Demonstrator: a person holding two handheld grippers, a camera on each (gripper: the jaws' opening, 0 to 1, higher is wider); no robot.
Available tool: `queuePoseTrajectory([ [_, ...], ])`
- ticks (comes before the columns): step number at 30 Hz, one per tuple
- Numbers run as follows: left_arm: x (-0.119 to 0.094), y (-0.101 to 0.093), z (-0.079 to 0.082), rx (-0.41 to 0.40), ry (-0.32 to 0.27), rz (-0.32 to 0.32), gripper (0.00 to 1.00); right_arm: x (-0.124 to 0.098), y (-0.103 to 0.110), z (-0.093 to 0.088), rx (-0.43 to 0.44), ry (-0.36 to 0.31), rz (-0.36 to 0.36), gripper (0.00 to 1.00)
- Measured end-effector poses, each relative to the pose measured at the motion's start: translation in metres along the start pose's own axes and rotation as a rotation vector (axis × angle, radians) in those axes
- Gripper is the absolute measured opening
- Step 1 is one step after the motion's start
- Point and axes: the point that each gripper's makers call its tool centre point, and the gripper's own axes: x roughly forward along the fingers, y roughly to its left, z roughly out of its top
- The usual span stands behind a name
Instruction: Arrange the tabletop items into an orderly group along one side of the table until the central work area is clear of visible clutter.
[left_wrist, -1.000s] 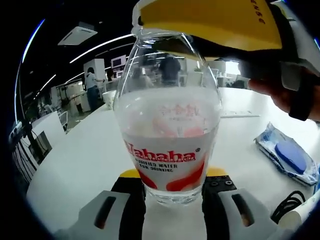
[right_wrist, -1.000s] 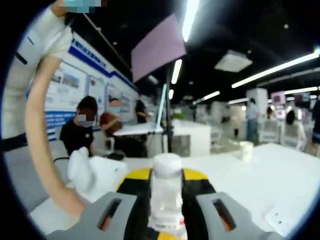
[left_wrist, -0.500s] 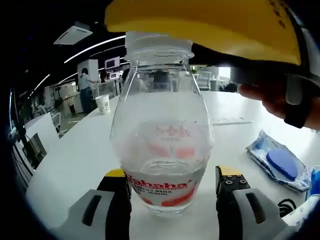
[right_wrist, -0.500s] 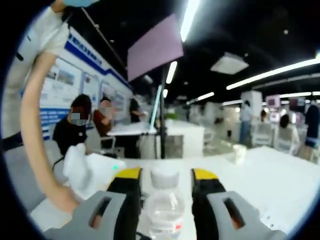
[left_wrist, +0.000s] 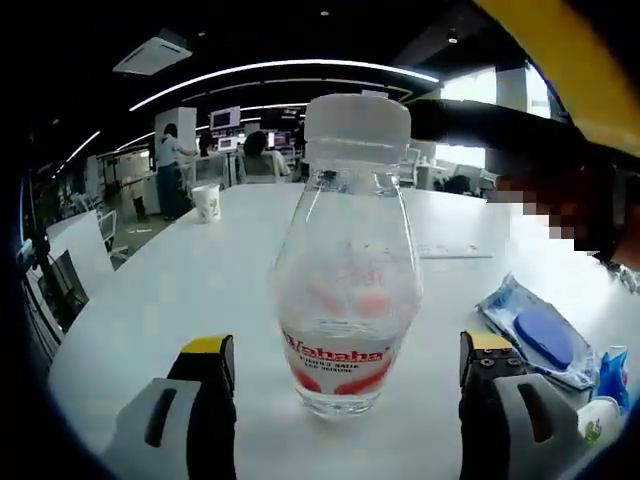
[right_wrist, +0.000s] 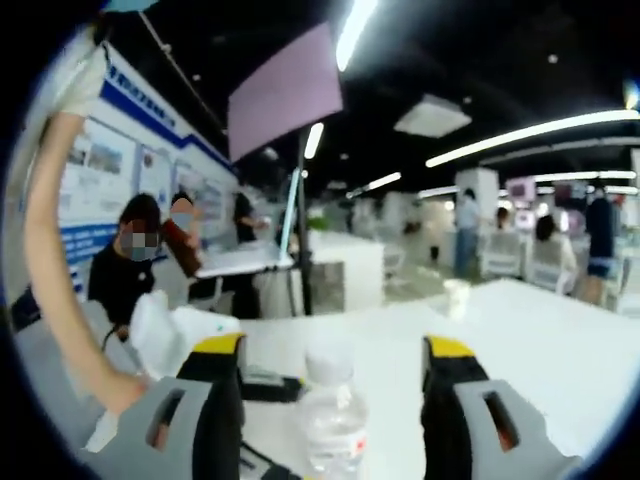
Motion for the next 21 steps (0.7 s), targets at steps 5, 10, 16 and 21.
queuePoseTrajectory([
  [5, -0.015, 0.007, -0.005, 0.032, 0.029, 0.01, 0.92, -0.015, 0.006, 0.011, -0.017, 0.005, -0.044, 0.68],
  [10, -0.035, 0.015, -0.001, 0.037, 0.028, 0.028, 0.91, -0.024, 0.01, 0.018, -0.022, 0.003, -0.066, 0.66],
  [16, -0.056, 0.018, 0.011, 0.057, 0.014, 0.038, 0.9, -0.033, 0.023, 0.03, -0.021, -0.01, -0.068, 0.65],
  [21, -0.072, 0.014, 0.019, 0.068, 0.006, 0.041, 0.89, -0.043, 0.024, 0.042, -0.019, -0.024, -0.088, 0.64],
])
